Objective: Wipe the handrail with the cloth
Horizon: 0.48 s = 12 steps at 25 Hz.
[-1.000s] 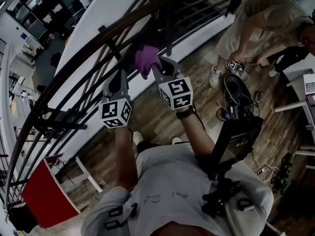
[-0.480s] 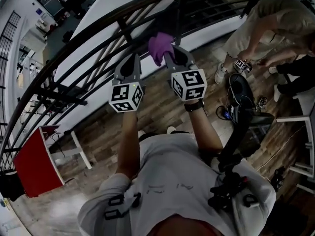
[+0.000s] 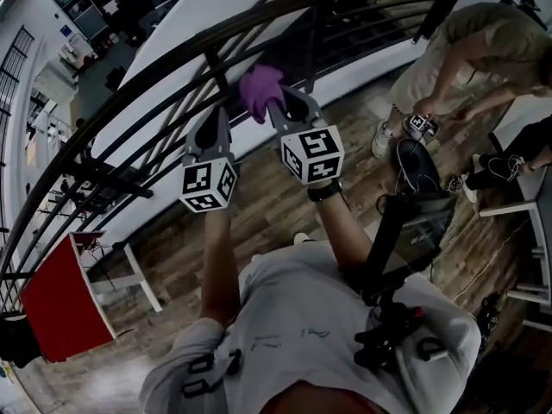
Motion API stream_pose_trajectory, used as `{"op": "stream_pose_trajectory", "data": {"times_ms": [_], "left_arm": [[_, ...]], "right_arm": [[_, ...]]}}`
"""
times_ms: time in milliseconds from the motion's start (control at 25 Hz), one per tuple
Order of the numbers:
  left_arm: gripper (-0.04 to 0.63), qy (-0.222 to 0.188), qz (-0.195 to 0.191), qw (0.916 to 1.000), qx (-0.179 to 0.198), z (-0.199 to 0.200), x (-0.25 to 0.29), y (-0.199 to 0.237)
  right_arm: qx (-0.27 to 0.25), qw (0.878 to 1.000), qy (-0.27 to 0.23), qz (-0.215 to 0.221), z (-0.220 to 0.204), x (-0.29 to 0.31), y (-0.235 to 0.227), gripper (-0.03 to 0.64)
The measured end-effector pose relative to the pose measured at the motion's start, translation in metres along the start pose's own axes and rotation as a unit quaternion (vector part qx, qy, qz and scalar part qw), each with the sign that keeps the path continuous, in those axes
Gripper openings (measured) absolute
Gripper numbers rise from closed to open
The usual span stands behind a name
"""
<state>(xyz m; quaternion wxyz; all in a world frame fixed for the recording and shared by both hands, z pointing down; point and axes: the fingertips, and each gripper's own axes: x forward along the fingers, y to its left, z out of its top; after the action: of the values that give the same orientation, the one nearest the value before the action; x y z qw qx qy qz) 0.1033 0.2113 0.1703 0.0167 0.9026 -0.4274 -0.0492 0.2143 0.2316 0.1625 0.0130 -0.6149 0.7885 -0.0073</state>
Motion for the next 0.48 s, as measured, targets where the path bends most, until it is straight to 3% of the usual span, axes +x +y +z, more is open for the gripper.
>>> {"op": "stream_pose_trajectory", "data": {"times_ms": [480], "left_arm": [[-0.002, -0.026, -0.001, 0.9996, 0.008, 0.022, -0.048, 0.047]], "right_arm": [[-0.019, 0.999, 0.030, 0.000, -0.023, 0.011, 0.069, 0.048]]}}
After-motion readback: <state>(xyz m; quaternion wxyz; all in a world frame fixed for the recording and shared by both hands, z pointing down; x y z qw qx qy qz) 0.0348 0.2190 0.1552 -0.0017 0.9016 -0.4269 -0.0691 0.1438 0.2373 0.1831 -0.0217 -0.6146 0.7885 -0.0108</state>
